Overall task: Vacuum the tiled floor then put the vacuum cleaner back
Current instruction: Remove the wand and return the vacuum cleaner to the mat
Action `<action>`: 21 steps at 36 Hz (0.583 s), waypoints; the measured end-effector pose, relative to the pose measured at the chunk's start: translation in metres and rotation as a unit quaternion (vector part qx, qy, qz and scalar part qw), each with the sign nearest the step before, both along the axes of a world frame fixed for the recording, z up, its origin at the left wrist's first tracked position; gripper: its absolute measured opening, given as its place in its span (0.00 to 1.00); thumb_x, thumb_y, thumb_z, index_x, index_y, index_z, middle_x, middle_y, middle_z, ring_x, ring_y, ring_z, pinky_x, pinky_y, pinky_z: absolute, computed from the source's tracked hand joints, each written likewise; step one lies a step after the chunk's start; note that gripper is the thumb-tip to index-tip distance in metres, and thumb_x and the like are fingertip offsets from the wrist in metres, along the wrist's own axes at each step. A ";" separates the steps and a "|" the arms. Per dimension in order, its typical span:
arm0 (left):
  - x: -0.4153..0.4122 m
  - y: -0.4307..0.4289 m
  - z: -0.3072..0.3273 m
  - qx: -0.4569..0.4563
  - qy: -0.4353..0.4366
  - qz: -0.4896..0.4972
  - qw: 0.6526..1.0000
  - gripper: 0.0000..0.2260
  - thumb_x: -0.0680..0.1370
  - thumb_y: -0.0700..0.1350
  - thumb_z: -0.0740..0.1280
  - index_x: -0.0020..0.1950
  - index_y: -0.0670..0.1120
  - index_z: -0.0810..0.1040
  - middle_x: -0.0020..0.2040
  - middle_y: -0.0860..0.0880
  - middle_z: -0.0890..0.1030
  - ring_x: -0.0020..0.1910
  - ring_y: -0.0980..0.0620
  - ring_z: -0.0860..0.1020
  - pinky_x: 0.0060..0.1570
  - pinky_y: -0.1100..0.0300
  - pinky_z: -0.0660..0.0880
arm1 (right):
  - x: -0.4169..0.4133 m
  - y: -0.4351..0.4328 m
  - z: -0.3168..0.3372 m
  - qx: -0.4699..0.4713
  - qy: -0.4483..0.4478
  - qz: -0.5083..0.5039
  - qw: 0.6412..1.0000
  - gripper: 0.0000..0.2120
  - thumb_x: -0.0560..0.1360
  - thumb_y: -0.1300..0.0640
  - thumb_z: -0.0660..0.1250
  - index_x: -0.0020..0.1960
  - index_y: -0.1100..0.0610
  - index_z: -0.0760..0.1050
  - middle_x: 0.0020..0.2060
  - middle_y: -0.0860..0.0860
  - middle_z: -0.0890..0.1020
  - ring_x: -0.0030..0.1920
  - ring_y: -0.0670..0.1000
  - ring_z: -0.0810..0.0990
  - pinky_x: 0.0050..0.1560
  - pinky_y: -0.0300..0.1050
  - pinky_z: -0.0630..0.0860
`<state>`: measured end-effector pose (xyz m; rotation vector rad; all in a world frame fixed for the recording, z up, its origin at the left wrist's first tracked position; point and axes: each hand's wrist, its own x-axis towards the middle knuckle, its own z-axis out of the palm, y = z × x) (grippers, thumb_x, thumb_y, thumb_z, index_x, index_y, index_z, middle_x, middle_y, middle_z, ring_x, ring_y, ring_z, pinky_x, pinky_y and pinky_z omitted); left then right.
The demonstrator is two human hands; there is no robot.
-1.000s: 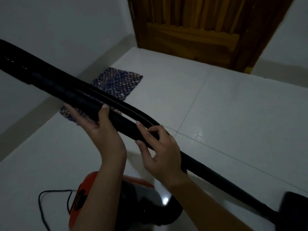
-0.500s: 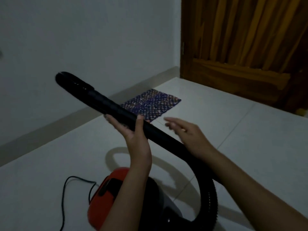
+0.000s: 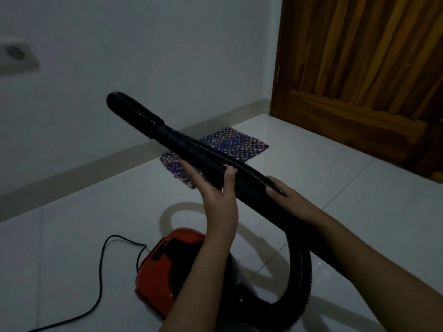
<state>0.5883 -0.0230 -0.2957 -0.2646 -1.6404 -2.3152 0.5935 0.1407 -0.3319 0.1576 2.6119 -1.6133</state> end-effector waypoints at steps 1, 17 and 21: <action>-0.001 0.003 0.002 -0.005 0.001 -0.004 1.000 0.40 0.77 0.42 0.65 0.76 0.60 0.39 0.78 0.53 0.50 0.76 0.53 0.57 0.70 0.63 0.64 | 0.005 0.004 0.004 -0.014 0.004 -0.013 1.000 0.26 0.80 0.45 0.55 0.76 0.48 0.57 0.68 0.40 0.65 0.69 0.42 0.63 0.64 0.35 0.57; -0.010 -0.005 0.017 -0.006 0.030 -0.052 0.998 0.37 0.78 0.39 0.63 0.76 0.57 0.42 0.79 0.51 0.51 0.76 0.54 0.56 0.74 0.53 0.59 | 0.046 -0.035 0.023 0.159 0.088 -0.066 0.981 0.47 0.67 0.29 0.63 0.75 0.35 0.36 0.60 0.47 0.69 0.57 0.49 0.74 0.57 0.49 0.75; -0.012 -0.020 0.007 -0.014 0.018 -0.013 1.000 0.38 0.78 0.41 0.65 0.76 0.58 0.41 0.79 0.51 0.49 0.77 0.54 0.55 0.75 0.48 0.58 | 0.038 -0.044 0.019 0.236 0.135 -0.044 0.961 0.46 0.70 0.34 0.64 0.76 0.37 0.37 0.56 0.48 0.70 0.50 0.47 0.75 0.47 0.42 0.73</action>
